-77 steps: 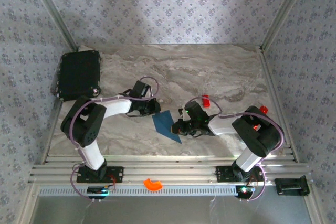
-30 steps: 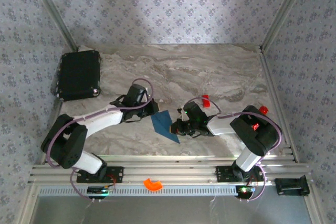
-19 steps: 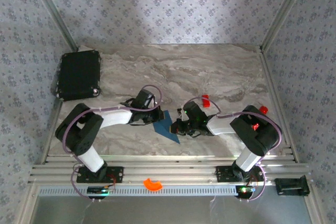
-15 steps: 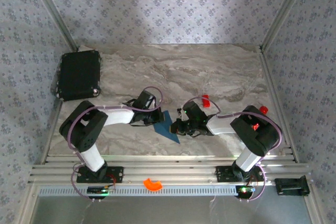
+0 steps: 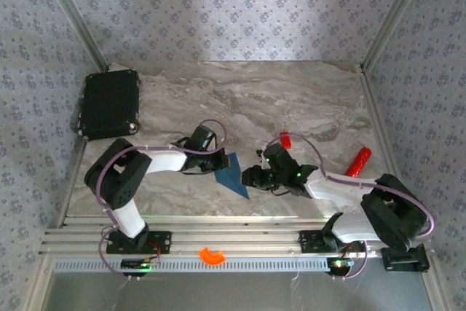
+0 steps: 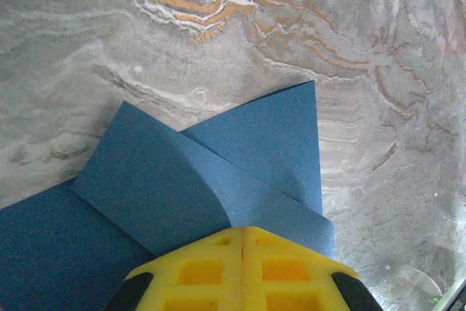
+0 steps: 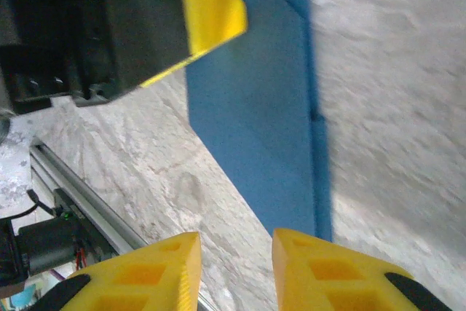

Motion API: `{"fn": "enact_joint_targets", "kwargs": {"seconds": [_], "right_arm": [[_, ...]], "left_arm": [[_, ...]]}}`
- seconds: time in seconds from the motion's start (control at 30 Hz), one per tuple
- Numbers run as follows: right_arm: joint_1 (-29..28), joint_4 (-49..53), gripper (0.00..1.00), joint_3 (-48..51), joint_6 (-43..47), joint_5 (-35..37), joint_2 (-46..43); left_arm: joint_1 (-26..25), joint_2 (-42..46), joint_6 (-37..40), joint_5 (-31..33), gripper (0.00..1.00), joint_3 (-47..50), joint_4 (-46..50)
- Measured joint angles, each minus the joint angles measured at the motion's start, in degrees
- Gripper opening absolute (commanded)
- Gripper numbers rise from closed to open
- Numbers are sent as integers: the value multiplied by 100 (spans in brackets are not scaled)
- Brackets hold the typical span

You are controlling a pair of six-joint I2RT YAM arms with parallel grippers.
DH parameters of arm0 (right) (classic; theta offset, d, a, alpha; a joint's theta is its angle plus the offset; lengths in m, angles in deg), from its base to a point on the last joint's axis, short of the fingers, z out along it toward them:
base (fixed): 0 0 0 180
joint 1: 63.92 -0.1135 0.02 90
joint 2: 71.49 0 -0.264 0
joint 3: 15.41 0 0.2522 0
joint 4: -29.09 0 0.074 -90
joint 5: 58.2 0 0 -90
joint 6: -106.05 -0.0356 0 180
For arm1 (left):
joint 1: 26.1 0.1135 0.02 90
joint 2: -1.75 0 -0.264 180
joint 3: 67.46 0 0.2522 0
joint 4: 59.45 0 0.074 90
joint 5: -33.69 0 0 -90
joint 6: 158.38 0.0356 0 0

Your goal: Fold a paper plane with a square sheet of paper (pick it up from the middle)

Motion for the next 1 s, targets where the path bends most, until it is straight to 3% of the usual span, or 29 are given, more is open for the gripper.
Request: {"fn": "enact_joint_targets", "kwargs": {"seconds": [0.37, 1.0], "right_arm": [[-260, 348, 39, 282, -822, 63, -186], [-544, 245, 40, 431, -1530, 11, 103]], "left_arm": [[26, 0, -164, -46, 4, 2, -9], [37, 7, -411, -107, 4, 164, -319]]}}
